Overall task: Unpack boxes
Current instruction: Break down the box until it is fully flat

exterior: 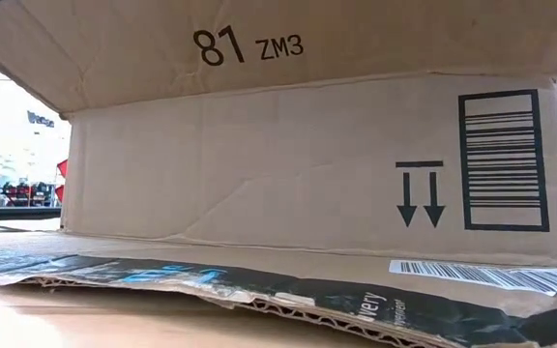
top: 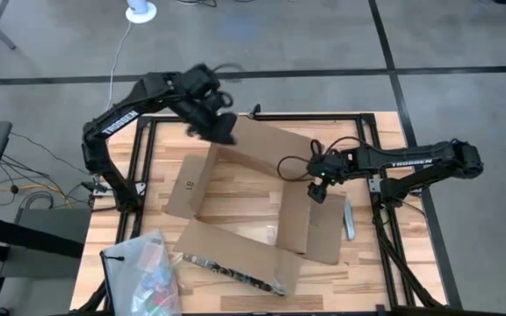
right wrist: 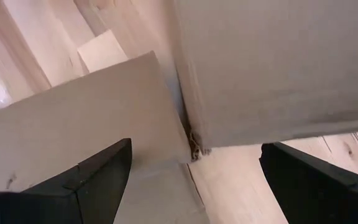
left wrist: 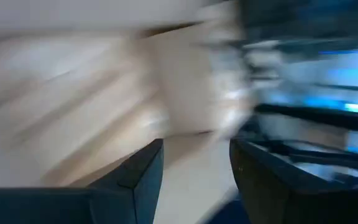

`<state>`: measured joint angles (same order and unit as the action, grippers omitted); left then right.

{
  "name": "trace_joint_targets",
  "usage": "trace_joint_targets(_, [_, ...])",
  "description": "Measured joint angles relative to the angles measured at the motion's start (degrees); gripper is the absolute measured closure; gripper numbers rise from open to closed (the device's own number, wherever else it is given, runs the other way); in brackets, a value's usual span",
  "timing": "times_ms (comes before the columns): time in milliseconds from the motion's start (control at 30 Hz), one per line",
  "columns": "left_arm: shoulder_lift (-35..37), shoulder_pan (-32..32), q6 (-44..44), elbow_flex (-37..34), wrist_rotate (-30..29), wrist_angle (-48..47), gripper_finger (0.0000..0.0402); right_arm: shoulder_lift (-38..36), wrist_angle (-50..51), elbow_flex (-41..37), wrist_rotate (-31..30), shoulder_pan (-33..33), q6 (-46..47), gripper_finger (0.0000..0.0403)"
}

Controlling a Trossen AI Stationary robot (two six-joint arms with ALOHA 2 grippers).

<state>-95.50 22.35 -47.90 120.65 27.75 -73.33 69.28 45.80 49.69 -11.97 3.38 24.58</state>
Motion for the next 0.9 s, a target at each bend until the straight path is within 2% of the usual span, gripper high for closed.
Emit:
trace_joint_targets(100, [0.0,-3.9,0.8,1.2,-0.3,17.3,0.0234,0.0,-0.4,0.0,-0.1,0.1,-0.1,0.007])
trace_joint_targets(200, [-0.7,-8.5,2.9,-1.2,-4.5,30.4,0.0234,0.0,-0.6,0.0,-0.1,0.0,-0.1,0.007])
trace_joint_targets(267, [-2.5,-11.3,4.1,-2.7,-5.5,36.5,0.0234,0.0,-0.1,0.5,-0.1,-0.8,-0.1,0.007])
trace_joint_targets(367, [-7.0,-14.6,7.8,-4.9,-7.8,40.3,0.0234,-0.1,1.3,3.7,-0.1,-2.6,-2.0,0.007])
trace_joint_targets(533, [-17.0,-15.8,8.9,-5.5,-8.0,33.7,0.0234,-0.6,12.3,12.8,-3.3,-5.0,-3.7,0.007])
trace_joint_targets(667, [-22.4,-15.1,11.8,-5.7,-8.4,23.1,0.0234,-1.3,22.2,18.8,-7.2,-5.7,1.2,0.007])
trace_joint_targets(733, [-24.4,-14.6,13.8,-5.7,-10.0,19.1,0.0234,-1.6,28.0,19.2,-7.2,-6.7,5.3,0.007])
trace_joint_targets(900, [-25.5,-14.8,18.4,-5.6,-11.6,10.0,0.0234,-3.2,30.4,16.3,-7.3,-14.1,18.8,0.007])
